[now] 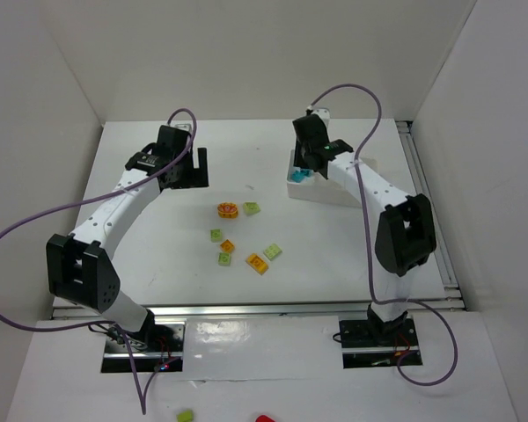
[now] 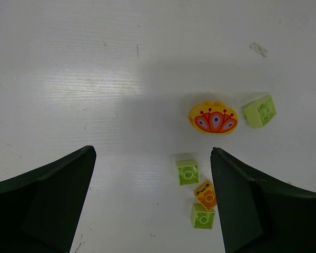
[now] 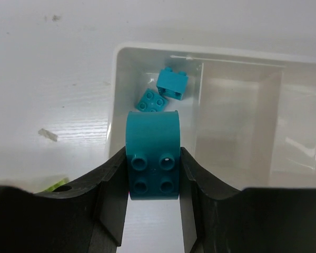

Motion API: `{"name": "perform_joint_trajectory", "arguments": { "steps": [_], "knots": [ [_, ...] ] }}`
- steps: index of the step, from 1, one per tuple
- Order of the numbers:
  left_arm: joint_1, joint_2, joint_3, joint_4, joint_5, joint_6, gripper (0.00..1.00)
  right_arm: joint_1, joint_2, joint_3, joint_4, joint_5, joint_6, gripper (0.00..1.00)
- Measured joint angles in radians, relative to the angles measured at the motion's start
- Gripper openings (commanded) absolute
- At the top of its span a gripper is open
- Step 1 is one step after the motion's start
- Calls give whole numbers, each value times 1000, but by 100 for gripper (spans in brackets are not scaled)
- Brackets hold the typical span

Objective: Sort the legos into containers by color

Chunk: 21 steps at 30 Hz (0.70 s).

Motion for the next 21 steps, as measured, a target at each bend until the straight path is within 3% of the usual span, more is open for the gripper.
{"name": "perform_joint_trajectory", "arguments": {
  "steps": [3, 6, 7, 8, 12, 14, 15, 16, 18, 21],
  "knots": [
    [0, 0, 0, -11, -5, 0, 100, -6, 88, 37, 3, 1, -1, 34],
    [0, 0, 0, -16, -5, 0, 100, -15, 157, 58, 0, -8, 8, 85],
    [0, 0, 0, -16, -5, 0, 100, -19, 177, 73, -5, -10, 8, 96],
    [0, 0, 0, -16, -5, 0, 100, -23, 194, 92, -7, -12, 7, 99],
    [0, 1, 0, -16, 3, 0, 100, -36, 200, 126, -6, 0, 2, 99],
    [0, 4, 0, -16, 8, 0, 100, -56, 174, 124, -6, 4, 10, 92],
    [0, 6, 0, -16, 12, 0, 100, -74, 157, 121, -6, 6, 16, 79],
    [0, 10, 0, -16, 15, 0, 100, -98, 139, 117, -6, 8, 24, 76],
    [-1, 15, 0, -16, 24, 0, 100, -177, 81, 84, -5, 10, 62, 76],
    [-5, 17, 0, -16, 33, 0, 100, -338, 2, 24, -7, 13, 117, 86]
  ]
}}
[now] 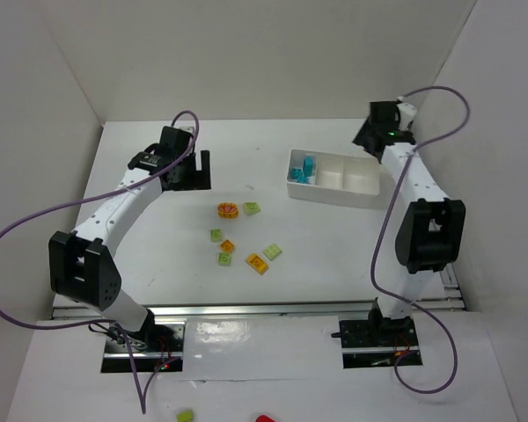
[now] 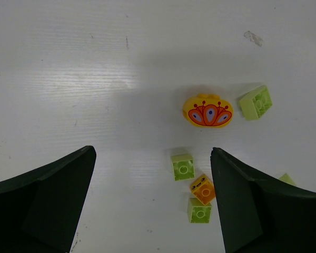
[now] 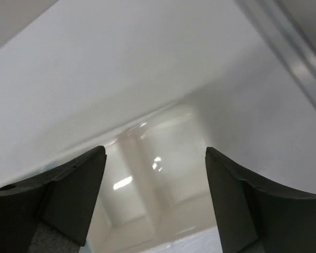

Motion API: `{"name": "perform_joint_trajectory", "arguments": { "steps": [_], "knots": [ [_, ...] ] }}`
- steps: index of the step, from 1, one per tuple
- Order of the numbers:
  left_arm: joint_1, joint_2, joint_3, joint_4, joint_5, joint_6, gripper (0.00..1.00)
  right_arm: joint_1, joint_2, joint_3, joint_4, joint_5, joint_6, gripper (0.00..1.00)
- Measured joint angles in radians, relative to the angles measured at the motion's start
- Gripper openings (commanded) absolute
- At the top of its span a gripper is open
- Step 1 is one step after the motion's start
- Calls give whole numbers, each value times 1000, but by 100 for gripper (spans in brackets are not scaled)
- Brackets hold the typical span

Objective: Sort the legos into containers by color

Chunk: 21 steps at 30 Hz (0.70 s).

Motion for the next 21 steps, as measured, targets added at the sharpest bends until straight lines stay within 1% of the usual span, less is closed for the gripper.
{"name": "perform_joint_trajectory", "arguments": {
  "steps": [2, 4, 7, 9, 12, 17, 21],
  "knots": [
    [-2, 0, 0, 0, 5, 0, 100, -109, -22, -27, 2, 6, 34, 89],
    [-3, 0, 0, 0, 8, 0, 100, -197, -28, -69, 3, 5, 79, 89],
    [-3, 0, 0, 0, 13, 0, 100, -258, -26, -140, 5, -34, 137, 89],
    [-7, 0, 0, 0, 14, 0, 100, -272, -12, -160, 4, -61, 167, 89],
    [-10, 0, 0, 0, 15, 0, 100, -273, 37, -138, 18, -109, 208, 90],
    [-12, 0, 0, 0, 15, 0, 100, -272, 120, -117, 92, -214, 248, 90],
    [-12, 0, -1, 0, 15, 0, 100, -268, 190, -82, 133, -316, 257, 86]
  ]
}}
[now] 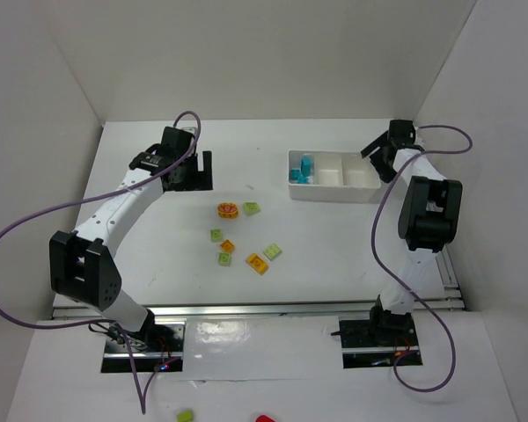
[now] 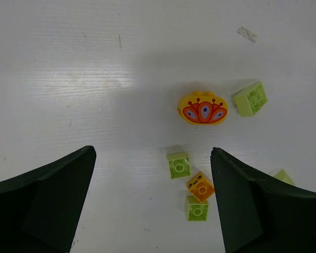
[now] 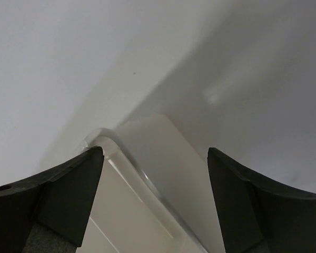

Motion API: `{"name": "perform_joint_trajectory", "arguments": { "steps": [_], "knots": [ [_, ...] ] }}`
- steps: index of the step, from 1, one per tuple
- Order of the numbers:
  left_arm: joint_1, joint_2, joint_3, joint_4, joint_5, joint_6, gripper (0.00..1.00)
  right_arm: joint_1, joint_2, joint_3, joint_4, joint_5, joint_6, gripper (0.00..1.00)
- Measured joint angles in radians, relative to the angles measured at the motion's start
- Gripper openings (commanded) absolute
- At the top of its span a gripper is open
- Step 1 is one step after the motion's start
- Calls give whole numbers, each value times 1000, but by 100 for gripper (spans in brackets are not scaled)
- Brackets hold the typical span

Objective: Sort the legos into containers by color

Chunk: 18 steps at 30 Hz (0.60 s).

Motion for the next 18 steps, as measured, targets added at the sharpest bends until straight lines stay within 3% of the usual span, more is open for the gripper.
{"name": "perform_joint_trajectory", "arguments": {
  "steps": [7, 18],
  "knots": [
    [0, 0, 0, 0, 0, 1, 100, 77, 78, 66, 42, -117, -53, 82],
    [0, 0, 0, 0, -1, 1, 100, 356, 156, 190, 32, -222, -161, 80]
  ]
}}
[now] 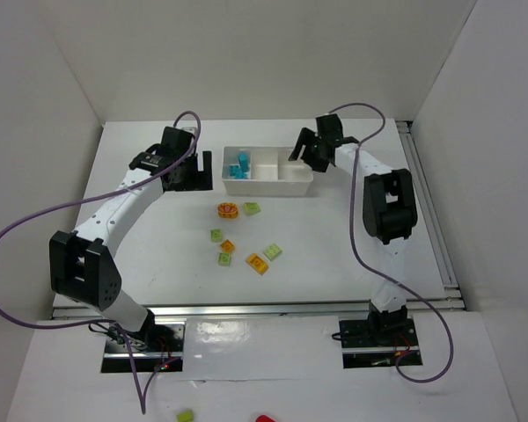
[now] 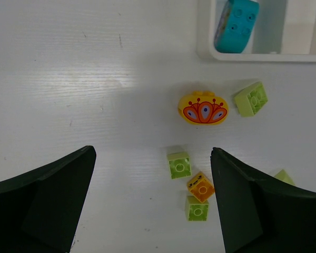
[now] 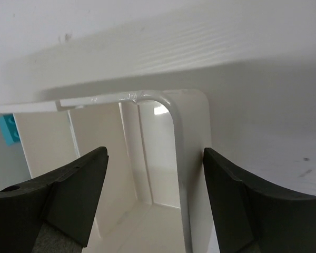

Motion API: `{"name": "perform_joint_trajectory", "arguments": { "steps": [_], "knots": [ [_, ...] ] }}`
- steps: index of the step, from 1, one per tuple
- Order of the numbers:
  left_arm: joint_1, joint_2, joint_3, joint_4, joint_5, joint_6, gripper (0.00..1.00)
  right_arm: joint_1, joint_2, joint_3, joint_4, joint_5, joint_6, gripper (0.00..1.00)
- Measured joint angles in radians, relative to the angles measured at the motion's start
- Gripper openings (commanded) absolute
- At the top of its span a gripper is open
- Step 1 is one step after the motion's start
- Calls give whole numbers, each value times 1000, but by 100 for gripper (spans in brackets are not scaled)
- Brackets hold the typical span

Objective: Sort the legos into containers by color

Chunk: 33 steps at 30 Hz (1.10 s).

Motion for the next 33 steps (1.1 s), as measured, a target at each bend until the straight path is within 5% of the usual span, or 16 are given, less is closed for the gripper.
{"name": "perform_joint_trajectory", "arguments": {
  "steps": [8, 12, 16, 24, 27, 31, 33],
  "knots": [
    [0, 0, -2, 1, -15, 0, 100, 86, 40, 32, -61, -1, -73, 80],
    [0, 0, -5, 0, -22, -11, 100, 90, 40, 32, -93, 9, -108, 99],
    [0, 0, -5, 0, -3, -26, 100, 96, 3, 21, -141, 74, -146, 99],
    [-5, -20, -119, 52, 50, -54, 92, 122, -464, -240, -130, 291, -185, 99],
    [-24, -27, -210, 61, 64, -79, 92, 193, -642, -377, -103, 346, -189, 85],
    [-46, -27, -285, 62, 86, -108, 91, 357, -692, -513, -99, 336, -190, 78],
    [-46, -28, -300, 66, 88, -126, 93, 445, -656, -552, -107, 320, -197, 85]
  ]
}}
